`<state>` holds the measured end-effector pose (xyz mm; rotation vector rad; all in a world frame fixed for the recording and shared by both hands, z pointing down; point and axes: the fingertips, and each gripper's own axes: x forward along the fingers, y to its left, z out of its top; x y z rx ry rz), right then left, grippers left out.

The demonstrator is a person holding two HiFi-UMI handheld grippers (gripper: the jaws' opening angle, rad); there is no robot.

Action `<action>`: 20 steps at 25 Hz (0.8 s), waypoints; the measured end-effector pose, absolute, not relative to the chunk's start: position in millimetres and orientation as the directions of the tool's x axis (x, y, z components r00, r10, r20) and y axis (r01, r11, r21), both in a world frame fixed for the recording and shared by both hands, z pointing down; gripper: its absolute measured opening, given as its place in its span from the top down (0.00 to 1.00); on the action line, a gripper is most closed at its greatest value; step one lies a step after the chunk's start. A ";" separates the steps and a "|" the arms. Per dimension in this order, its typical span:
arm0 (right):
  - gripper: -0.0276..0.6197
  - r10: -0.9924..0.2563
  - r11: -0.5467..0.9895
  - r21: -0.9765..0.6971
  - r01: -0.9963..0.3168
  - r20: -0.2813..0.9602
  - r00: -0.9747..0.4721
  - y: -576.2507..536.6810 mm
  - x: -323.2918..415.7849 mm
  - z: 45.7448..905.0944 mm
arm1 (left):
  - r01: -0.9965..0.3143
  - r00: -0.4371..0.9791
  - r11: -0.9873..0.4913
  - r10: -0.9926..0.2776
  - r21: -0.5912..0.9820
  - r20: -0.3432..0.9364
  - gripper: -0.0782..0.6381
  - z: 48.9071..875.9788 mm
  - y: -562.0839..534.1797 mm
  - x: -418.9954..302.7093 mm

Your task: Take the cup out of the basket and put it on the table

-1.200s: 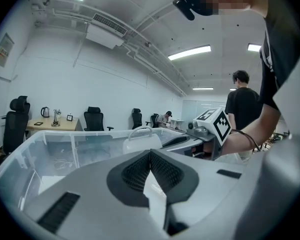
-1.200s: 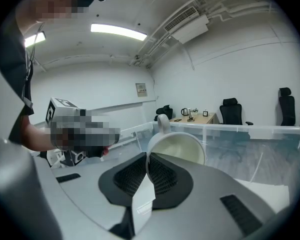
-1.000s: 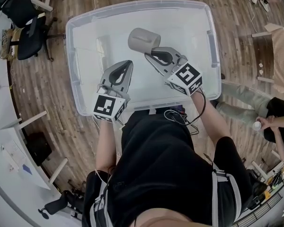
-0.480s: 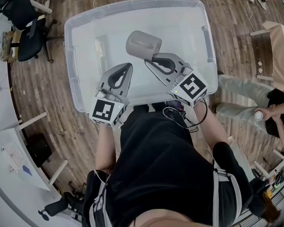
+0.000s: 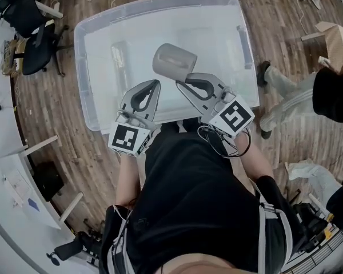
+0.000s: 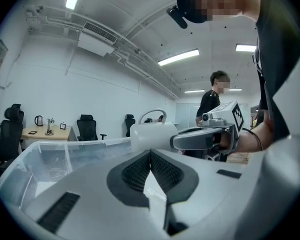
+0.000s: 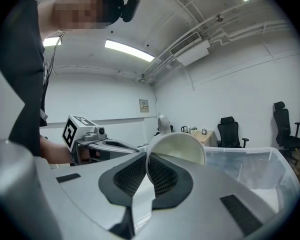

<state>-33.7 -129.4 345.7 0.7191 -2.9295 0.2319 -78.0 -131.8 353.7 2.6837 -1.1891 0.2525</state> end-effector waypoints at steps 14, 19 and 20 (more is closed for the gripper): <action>0.91 -0.415 0.898 -0.139 -0.418 0.057 -0.908 -103.2 11.6 336.6 | -0.826 0.562 -0.553 -0.797 0.107 0.219 0.87 347.9 -84.6 -41.7; 0.91 -0.419 0.896 -0.148 -0.420 0.036 -0.907 -86.5 18.7 335.9 | -0.829 0.558 -0.547 -0.796 0.117 0.233 0.87 352.2 -65.6 -37.0; 0.91 -0.425 0.894 -0.145 -0.425 0.031 -0.905 -85.1 19.4 335.2 | -0.827 0.561 -0.549 -0.794 0.119 0.234 0.87 353.1 -63.5 -36.3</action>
